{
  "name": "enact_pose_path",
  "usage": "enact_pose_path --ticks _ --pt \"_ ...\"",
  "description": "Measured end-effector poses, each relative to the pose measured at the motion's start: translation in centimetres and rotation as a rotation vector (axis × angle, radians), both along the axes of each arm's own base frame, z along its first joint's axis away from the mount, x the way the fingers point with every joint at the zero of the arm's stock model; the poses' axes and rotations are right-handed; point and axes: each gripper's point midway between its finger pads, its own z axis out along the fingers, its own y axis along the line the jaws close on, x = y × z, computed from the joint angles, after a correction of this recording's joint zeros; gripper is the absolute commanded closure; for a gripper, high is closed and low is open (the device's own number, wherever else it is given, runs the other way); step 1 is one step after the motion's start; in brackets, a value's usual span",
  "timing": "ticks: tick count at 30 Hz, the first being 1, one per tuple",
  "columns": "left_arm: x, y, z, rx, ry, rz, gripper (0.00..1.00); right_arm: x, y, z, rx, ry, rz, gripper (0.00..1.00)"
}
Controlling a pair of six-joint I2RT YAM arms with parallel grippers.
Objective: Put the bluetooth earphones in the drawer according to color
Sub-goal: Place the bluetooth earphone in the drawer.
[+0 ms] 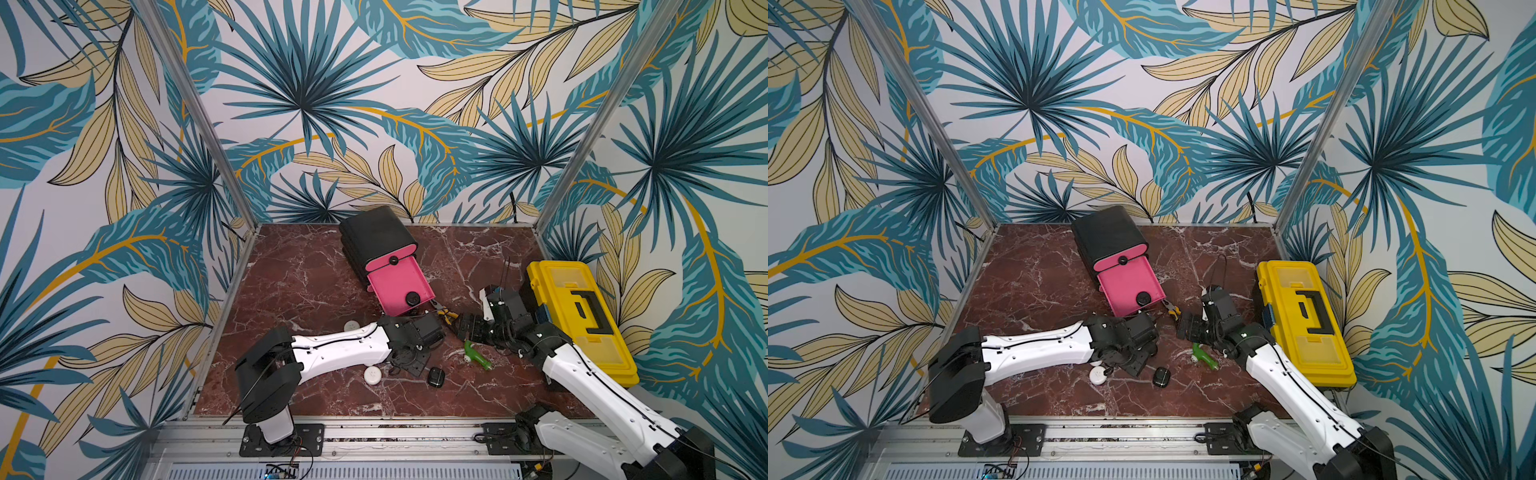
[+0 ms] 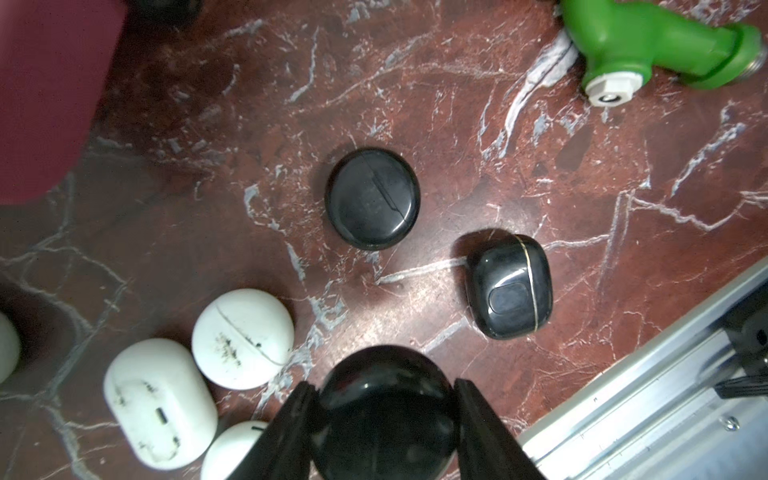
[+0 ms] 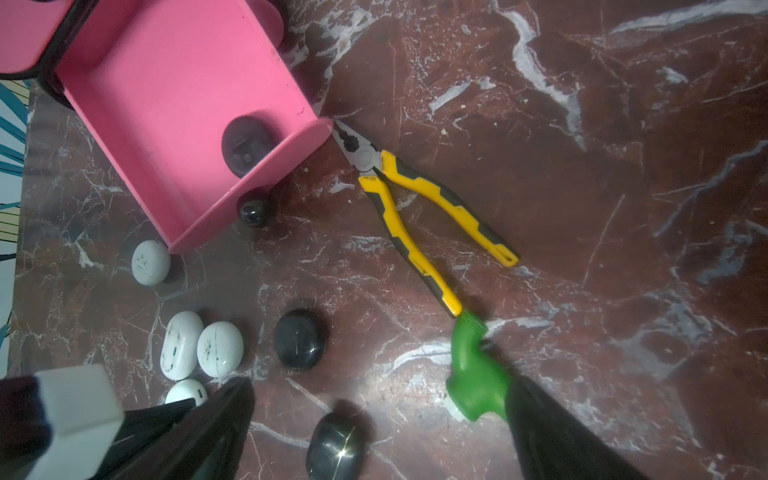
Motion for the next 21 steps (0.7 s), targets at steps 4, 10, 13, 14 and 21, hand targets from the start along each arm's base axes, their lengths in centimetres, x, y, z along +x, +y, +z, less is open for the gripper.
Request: enact_pose_path --ticks 4,10,13,14,21 --pt "2.0 0.2 2.7 -0.016 -0.049 0.009 0.71 -0.2 0.2 -0.3 0.008 0.010 0.007 0.00" --pt "7.2 1.8 7.0 -0.056 -0.141 0.070 0.71 -0.8 0.5 -1.0 0.027 0.038 0.024 0.01" --pt "9.9 2.6 8.8 -0.072 -0.183 0.103 0.72 -1.2 0.8 -1.6 0.040 0.059 0.035 0.00" --pt "10.8 2.9 9.2 -0.074 -0.194 0.115 0.72 -1.4 0.9 -1.8 0.044 0.068 0.041 0.01" --pt "15.7 4.0 7.9 -0.013 -0.213 0.161 0.72 -2.8 2.5 -2.5 0.063 0.102 0.115 0.01"
